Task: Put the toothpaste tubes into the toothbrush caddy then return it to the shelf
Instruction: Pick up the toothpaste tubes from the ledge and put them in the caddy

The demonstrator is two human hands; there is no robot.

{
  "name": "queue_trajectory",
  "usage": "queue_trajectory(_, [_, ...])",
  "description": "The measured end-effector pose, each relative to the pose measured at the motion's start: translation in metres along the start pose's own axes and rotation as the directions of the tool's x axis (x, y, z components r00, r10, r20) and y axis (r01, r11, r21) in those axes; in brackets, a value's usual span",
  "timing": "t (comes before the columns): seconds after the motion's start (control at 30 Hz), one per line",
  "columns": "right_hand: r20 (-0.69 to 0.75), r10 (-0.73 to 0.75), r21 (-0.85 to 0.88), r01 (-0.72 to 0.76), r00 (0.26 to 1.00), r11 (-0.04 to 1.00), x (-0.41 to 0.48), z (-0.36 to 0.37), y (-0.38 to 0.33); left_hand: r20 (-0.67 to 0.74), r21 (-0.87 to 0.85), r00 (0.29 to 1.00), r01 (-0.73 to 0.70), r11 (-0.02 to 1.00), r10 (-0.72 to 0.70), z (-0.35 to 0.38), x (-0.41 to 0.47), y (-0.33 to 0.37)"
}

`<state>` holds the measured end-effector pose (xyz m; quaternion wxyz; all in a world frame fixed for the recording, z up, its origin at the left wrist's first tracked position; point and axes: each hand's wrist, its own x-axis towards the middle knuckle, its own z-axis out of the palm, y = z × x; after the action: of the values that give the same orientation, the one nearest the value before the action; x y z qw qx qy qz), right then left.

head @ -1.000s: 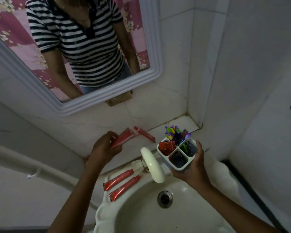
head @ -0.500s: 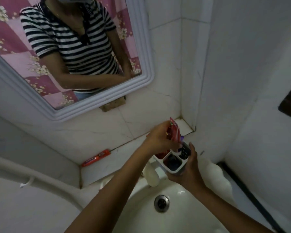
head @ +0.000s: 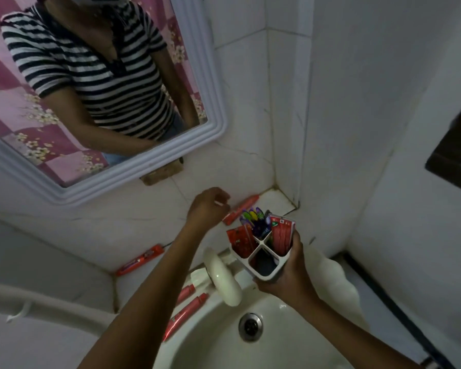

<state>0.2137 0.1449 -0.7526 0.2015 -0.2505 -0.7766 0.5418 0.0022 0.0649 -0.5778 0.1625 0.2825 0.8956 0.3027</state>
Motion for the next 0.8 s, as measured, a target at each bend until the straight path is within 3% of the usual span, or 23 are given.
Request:
queue_trajectory(0.07, [-0.011, 0.000, 0.015, 0.001, 1.000, 1.000, 0.001, 0.001, 0.003, 0.041, 0.109, 0.999, 0.017, 0.994, -0.022, 0.008, 0.015, -0.029])
queue_trajectory(0.3, [0.004, -0.052, 0.091, 0.052, 0.999, 0.995, 0.002, 0.002, 0.000, 0.267, 0.451, 0.963, -0.161, 0.878, 0.039, 0.045, 0.061, -0.067])
queue_trajectory(0.5, [0.006, -0.034, 0.087, 0.033, 0.999, 0.996, 0.002, 0.004, 0.013, 0.273, 0.514, 0.950, -0.276, 0.812, 0.150, 0.067, 0.073, -0.058])
queue_trajectory(0.67, [0.002, -0.022, 0.066, 0.022, 1.000, 0.998, 0.003, 0.007, 0.019, 0.146, 0.437, 0.978, -0.199, 0.877, 0.149, 0.043, 0.059, -0.055])
queue_trajectory(0.8, [-0.013, -0.030, 0.050, 0.031, 0.999, 0.998, 0.004, 0.007, 0.023, -0.105, 0.302, 0.975, -0.157, 0.940, 0.197, -0.015, 0.018, -0.039])
